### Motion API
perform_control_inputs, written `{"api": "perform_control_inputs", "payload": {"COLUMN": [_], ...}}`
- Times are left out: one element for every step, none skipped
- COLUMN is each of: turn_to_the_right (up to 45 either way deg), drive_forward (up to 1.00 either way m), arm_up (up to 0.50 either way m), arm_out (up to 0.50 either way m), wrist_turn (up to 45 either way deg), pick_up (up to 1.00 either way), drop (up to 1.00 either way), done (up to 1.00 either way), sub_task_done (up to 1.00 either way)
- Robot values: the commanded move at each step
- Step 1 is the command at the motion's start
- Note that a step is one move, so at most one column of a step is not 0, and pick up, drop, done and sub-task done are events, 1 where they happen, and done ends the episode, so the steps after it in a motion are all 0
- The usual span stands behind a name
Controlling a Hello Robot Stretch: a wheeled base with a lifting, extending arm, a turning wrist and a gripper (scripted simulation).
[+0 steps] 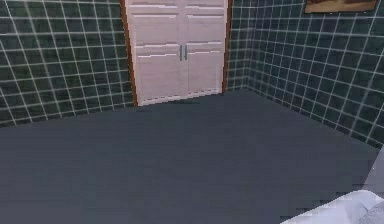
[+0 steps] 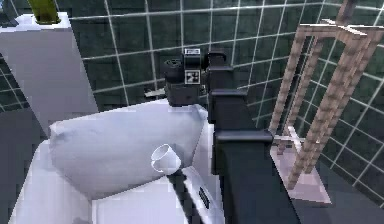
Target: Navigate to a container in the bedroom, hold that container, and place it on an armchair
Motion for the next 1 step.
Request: {"api": "perform_control_inputs", "payload": {"turn_to_the_right": [0.0], "drive_forward": [0.00], "arm_up": [-0.06], "arm_out": [0.00], "wrist_turn": [0.0], "pick_up": [0.00], "drop": [0.00], "done": [0.00], "sub_task_done": [0.00]}}
